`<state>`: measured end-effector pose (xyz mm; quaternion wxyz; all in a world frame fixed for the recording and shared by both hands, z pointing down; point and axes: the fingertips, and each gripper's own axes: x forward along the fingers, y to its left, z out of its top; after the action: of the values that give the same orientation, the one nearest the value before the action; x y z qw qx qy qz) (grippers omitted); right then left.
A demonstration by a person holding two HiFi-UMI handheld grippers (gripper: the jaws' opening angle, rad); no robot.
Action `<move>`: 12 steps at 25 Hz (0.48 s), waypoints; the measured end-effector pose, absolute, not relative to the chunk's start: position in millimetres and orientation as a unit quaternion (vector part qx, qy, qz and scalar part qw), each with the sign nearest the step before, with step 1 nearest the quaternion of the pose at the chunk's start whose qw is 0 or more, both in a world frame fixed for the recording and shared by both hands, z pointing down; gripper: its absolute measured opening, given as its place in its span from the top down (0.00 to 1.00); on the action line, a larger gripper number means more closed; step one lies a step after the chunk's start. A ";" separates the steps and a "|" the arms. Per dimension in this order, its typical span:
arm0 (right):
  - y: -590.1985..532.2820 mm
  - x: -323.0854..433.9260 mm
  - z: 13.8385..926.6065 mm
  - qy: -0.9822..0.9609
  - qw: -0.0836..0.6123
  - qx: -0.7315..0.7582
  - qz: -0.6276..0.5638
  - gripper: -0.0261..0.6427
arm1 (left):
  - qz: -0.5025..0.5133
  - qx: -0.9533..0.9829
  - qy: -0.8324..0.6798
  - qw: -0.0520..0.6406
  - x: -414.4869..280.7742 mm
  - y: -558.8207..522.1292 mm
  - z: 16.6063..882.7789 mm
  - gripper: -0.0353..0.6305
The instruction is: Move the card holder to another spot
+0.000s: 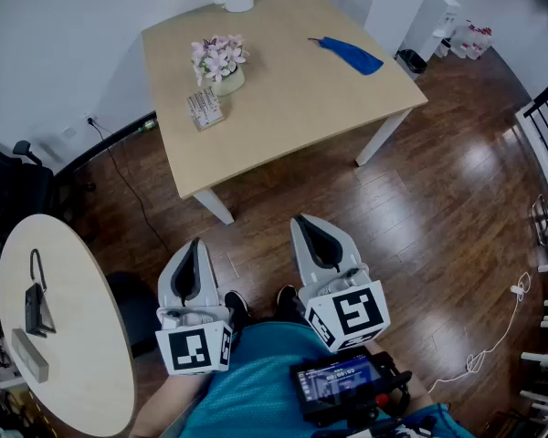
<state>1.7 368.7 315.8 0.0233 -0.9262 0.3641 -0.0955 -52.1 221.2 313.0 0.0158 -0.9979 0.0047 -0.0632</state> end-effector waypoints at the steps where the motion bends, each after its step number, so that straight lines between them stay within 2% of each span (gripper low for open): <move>1: 373.6 3.4 316.4 0.368 0.024 -0.925 -0.095 0.97 | -0.063 -0.998 0.009 0.017 -51.3 225.4 312.9 0.93; 12: 394.1 32.6 327.7 0.374 0.030 -0.921 -0.108 0.97 | -0.075 -0.996 0.037 0.017 -30.9 234.5 318.6 0.93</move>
<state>32.6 394.1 327.7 0.0304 -0.9208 0.3737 -0.1078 -30.9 234.5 318.6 0.0171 -0.9964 0.0372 -0.0746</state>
